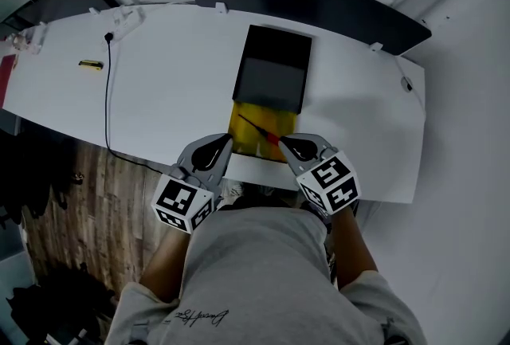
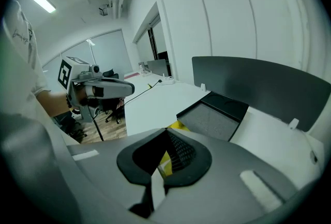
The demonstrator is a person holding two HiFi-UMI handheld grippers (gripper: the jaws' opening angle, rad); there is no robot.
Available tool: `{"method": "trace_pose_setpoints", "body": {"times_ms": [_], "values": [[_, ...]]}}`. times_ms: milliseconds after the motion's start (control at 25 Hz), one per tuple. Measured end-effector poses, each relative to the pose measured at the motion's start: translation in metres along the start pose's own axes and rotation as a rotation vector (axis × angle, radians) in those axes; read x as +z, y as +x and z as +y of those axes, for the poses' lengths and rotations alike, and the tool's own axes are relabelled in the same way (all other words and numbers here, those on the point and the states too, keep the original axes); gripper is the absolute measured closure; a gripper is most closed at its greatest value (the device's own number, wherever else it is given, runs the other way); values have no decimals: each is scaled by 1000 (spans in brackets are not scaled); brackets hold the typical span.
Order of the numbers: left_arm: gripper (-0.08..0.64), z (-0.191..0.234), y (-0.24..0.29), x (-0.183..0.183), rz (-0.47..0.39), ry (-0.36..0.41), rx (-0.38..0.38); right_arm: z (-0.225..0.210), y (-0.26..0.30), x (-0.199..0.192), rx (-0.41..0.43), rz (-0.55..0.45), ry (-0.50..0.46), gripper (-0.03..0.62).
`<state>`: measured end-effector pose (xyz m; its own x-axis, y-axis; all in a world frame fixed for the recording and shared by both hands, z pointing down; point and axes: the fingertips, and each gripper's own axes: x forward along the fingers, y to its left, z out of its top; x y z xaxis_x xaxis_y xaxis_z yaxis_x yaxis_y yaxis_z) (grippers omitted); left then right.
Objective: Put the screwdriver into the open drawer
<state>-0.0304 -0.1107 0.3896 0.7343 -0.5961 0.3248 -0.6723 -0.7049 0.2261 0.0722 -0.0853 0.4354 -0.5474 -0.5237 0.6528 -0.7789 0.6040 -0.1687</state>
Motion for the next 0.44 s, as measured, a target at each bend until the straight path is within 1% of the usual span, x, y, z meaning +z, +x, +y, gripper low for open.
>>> {"method": "trace_pose_setpoints", "body": {"times_ms": [200,440], "values": [[560,0,0,2,-1,-1,-4,3,1,3,4,-1,-5,578],[560,-3,-3,-2,2,-8,-13,1,1,4,-16,-15,1,578]]}}
